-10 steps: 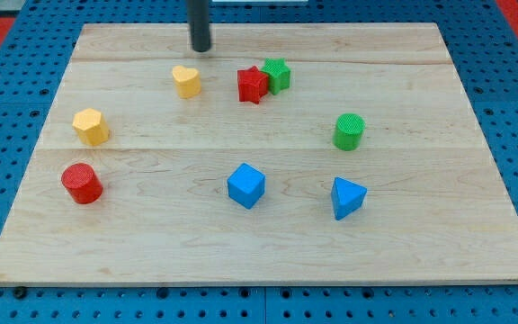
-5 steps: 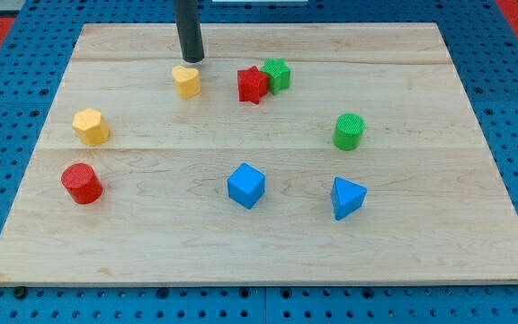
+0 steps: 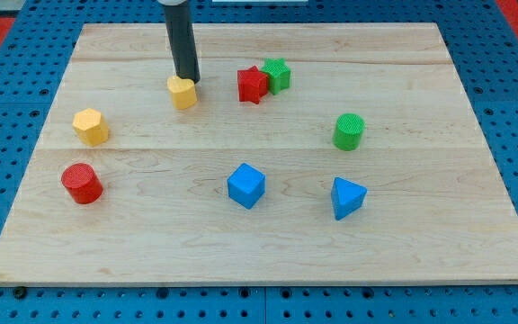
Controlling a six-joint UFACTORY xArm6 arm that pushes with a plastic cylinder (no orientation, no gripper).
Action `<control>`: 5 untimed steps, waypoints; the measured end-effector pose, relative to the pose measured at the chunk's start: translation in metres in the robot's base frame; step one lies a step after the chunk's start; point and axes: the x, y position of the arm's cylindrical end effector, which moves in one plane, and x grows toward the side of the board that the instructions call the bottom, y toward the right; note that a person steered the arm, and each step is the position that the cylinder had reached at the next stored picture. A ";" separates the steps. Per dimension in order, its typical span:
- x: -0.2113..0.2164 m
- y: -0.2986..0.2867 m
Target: Slide the yellow heart down and right a bit
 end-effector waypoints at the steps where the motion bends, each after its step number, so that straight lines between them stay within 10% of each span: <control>1: -0.006 -0.025; 5: 0.027 -0.017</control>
